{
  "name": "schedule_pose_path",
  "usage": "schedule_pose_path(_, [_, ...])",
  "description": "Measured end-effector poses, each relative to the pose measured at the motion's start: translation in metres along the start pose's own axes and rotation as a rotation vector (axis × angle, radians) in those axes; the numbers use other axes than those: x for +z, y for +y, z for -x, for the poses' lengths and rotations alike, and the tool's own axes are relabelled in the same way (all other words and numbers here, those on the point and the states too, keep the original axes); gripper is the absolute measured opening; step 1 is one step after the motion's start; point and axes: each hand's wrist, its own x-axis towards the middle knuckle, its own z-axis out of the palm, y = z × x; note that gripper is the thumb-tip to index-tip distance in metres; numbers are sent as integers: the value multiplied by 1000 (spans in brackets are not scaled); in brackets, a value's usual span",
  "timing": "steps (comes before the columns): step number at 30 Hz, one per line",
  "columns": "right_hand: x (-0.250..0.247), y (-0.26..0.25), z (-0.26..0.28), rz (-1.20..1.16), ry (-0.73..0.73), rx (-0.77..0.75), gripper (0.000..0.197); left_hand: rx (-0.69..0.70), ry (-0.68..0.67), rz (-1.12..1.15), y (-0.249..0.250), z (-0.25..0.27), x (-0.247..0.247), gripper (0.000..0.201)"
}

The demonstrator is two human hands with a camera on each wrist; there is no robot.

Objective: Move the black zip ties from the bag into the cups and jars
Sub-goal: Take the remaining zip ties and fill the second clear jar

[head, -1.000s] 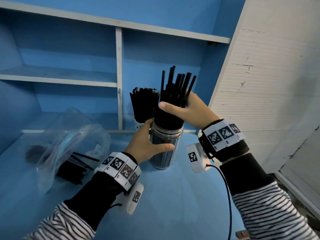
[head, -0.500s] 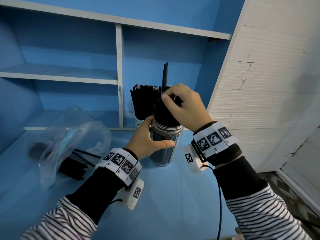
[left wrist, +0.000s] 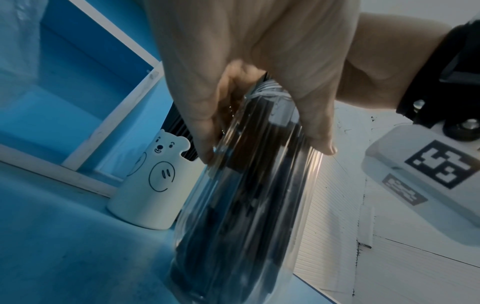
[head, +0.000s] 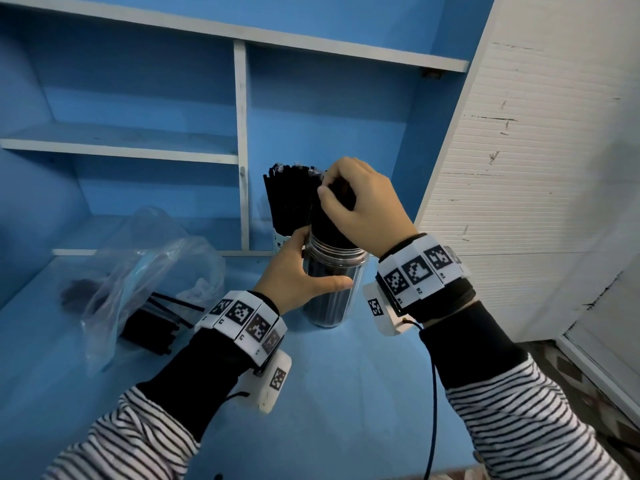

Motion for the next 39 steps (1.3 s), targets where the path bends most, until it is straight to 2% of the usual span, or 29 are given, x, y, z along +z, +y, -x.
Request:
schedule_pose_path(1, [1,1,3,15,7,-13,10,3,0,-1,0,0,0,95])
schedule_pose_path(5, [6,2,10,61,13,-64,39,0,-3,-9,1,0,0,95])
schedule_pose_path(8, [14,4,18,127,-34,-102,36,-13,-11,27,3,2,2,98])
schedule_pose_path(12, [19,4,23,210,-39,-104,38,18,-11,88,8,6,5,87])
schedule_pose_path(15, [18,2,23,242,-63,-89,42,26,-63,45,8,7,2,98])
schedule_pose_path(17, [16,2,23,216,-106,-64,44,-4,-97,-19,5,12,-3,110])
schedule_pose_path(18, [14,2,22,202,-115,-56,45,-29,-91,-58,3,18,-6,110])
schedule_pose_path(21, [10,-4,22,174,-18,-62,42,-54,41,-107,1,40,-18,84])
schedule_pose_path(24, [14,-24,25,73,229,-156,27,84,212,-165,2,64,-50,46])
schedule_pose_path(26, [24,-42,28,-53,265,-185,19,180,332,-235,1,80,-78,32])
schedule_pose_path(28, [39,-58,33,-202,192,-179,17,216,432,-306,-3,95,-104,30])
schedule_pose_path(31, [71,-76,42,-365,-17,-117,12,115,479,-437,-24,110,-141,35])
schedule_pose_path(33, [96,-83,46,-397,-259,-34,13,11,396,-487,-38,117,-162,35])
schedule_pose_path(35, [124,-86,48,-369,-510,38,18,-65,266,-486,-48,123,-174,43])
schedule_pose_path(37, [148,-85,49,-323,-656,70,20,-119,197,-462,-54,126,-180,47])
schedule_pose_path(39, [165,-86,45,-278,-743,78,22,-133,195,-439,-59,127,-184,51])
